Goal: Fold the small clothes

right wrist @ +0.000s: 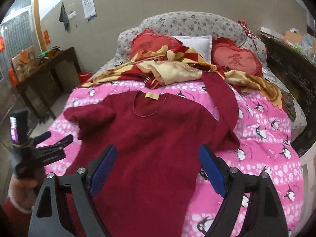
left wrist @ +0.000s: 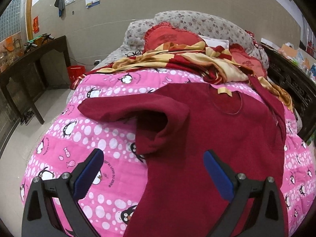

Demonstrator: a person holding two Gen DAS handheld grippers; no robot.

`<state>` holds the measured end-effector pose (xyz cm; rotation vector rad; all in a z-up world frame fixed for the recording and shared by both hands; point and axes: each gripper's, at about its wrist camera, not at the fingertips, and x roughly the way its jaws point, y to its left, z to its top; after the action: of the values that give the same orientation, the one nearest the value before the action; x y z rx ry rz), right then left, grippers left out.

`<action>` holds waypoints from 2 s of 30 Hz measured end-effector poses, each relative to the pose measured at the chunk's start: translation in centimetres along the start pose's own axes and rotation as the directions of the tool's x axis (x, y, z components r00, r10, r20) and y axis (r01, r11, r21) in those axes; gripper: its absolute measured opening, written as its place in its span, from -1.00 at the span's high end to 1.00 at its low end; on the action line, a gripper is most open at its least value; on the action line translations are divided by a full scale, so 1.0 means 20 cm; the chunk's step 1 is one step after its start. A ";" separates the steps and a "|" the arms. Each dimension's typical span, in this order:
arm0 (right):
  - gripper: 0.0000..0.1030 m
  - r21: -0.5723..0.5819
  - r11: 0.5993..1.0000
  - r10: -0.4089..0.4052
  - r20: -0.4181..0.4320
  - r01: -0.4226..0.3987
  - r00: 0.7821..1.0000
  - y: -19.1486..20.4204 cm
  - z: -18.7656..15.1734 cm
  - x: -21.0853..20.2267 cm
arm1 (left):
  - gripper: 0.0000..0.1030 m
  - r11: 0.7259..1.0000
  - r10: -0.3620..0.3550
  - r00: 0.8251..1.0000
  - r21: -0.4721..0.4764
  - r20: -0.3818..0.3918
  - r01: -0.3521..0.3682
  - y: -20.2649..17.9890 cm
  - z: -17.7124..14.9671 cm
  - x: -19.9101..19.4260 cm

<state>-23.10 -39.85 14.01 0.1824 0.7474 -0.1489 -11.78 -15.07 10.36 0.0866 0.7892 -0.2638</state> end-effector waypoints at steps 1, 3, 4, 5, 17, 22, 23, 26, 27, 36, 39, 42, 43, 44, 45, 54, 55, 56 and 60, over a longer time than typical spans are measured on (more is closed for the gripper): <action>-1.00 0.002 1.000 -0.002 -0.006 0.002 1.000 0.01 0.00 0.03 | -0.99 1.000 -0.002 1.000 -0.001 -0.002 0.002 0.00 0.00 0.00; -1.00 0.004 1.000 -0.016 -0.019 0.016 1.000 0.01 -0.01 0.09 | -0.99 1.000 -0.006 1.000 -0.007 -0.007 0.006 -0.01 0.00 0.02; -1.00 0.000 1.000 -0.026 -0.022 0.026 0.999 0.01 -0.02 0.11 | -0.99 1.000 -0.007 1.000 -0.010 -0.010 0.007 -0.01 0.00 0.03; -1.00 -0.003 0.999 -0.036 -0.026 0.036 0.999 0.00 -0.01 0.12 | -0.99 1.000 -0.007 1.000 -0.011 -0.014 0.007 -0.01 0.00 0.04; -1.00 0.012 0.998 -0.069 -0.062 0.070 0.996 -0.01 0.00 0.28 | -0.99 1.000 -0.007 0.999 -0.023 -0.032 0.007 -0.02 0.01 0.10; -1.00 0.025 0.997 -0.069 -0.068 0.071 0.995 0.00 0.01 0.31 | -0.99 0.999 -0.012 0.999 -0.035 -0.034 0.011 -0.02 0.02 0.11; -1.00 0.024 0.997 -0.074 -0.070 0.076 0.995 0.00 0.00 0.32 | -0.99 0.999 -0.011 0.999 -0.037 -0.035 0.010 -0.02 0.03 0.11; -1.00 0.027 0.997 -0.070 -0.080 0.073 0.994 0.01 0.00 0.34 | -0.99 0.999 -0.009 0.999 -0.035 -0.036 0.008 -0.02 0.03 0.12; -1.00 0.028 0.997 -0.067 -0.083 0.069 0.994 0.01 0.00 0.35 | -0.99 0.999 -0.007 0.999 -0.034 -0.037 0.006 -0.02 0.03 0.12; -1.00 0.028 0.998 -0.057 -0.088 0.060 0.994 0.04 0.01 0.39 | -0.99 0.999 -0.002 0.999 -0.035 -0.038 0.001 -0.01 0.04 0.13; -1.00 0.028 0.998 -0.057 -0.087 0.059 0.995 0.05 0.01 0.40 | -0.99 0.999 -0.006 0.999 -0.040 -0.039 0.004 0.00 0.05 0.14; -1.00 0.024 0.998 -0.055 -0.095 0.058 0.994 0.06 0.01 0.42 | -0.99 0.999 -0.003 0.999 -0.040 -0.038 0.002 0.01 0.05 0.15; -1.00 0.023 0.998 -0.054 -0.098 0.056 0.994 0.06 0.01 0.42 | -0.99 0.999 -0.003 0.999 -0.041 -0.038 0.001 0.01 0.05 0.15; -1.00 0.021 0.998 -0.052 -0.101 0.054 0.994 0.07 0.01 0.43 | -0.99 0.999 -0.002 0.999 -0.043 -0.039 0.000 0.01 0.05 0.15; -1.00 0.020 0.998 -0.051 -0.103 0.054 0.993 0.07 0.01 0.43 | -0.99 0.999 -0.002 0.999 -0.045 -0.041 0.000 0.01 0.05 0.15; -1.00 0.022 0.998 -0.049 -0.104 0.051 0.993 0.08 0.01 0.45 | -0.99 0.999 0.004 0.999 -0.054 -0.038 -0.006 0.03 0.05 0.15; -1.00 0.022 0.998 -0.049 -0.105 0.052 0.993 0.08 0.01 0.45 | -0.99 0.999 0.003 0.999 -0.054 -0.038 -0.005 0.03 0.05 0.15; -1.00 0.023 0.998 -0.049 -0.106 0.052 0.993 0.08 0.02 0.45 | -0.99 0.999 0.004 0.999 -0.053 -0.037 -0.006 0.03 0.05 0.15; -1.00 0.025 0.998 -0.050 -0.112 0.054 0.992 0.09 0.02 0.47 | -0.99 0.999 0.003 0.999 -0.050 -0.038 -0.004 0.03 0.05 0.15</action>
<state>-15.77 -38.87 8.05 0.1988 0.8614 -0.2000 -8.76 -15.22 8.92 0.0460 0.8324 -0.2395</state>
